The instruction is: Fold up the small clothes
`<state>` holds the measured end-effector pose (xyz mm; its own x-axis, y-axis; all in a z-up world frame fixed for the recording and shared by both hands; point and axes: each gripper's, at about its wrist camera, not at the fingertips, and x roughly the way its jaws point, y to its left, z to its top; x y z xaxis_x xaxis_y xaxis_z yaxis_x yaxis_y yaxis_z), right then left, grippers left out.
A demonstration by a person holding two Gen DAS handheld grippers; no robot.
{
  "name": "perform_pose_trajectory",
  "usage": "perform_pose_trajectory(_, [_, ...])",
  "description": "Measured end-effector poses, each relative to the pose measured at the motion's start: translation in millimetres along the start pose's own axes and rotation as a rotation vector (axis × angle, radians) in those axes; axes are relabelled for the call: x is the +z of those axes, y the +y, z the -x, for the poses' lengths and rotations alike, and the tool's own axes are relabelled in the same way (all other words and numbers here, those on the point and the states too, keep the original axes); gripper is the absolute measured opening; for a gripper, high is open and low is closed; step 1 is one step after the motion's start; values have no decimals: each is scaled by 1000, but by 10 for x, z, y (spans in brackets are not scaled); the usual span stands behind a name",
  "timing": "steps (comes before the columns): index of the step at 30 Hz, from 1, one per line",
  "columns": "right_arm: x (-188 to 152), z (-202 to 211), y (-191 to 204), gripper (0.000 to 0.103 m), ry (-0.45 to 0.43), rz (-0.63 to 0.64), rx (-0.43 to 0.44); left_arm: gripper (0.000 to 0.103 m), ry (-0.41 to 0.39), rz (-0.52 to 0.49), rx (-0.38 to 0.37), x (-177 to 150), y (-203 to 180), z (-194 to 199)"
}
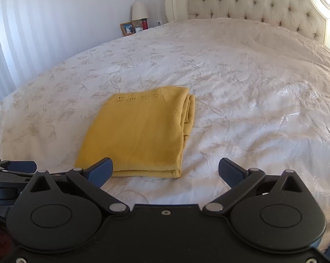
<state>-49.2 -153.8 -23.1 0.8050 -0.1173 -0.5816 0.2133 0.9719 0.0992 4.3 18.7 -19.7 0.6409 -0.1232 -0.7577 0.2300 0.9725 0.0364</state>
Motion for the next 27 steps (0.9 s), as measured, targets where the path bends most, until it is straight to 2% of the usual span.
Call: perform_pose_trajectory(27, [-14, -91, -14, 102, 33, -44, 34, 93, 10, -11, 1, 29, -13, -57])
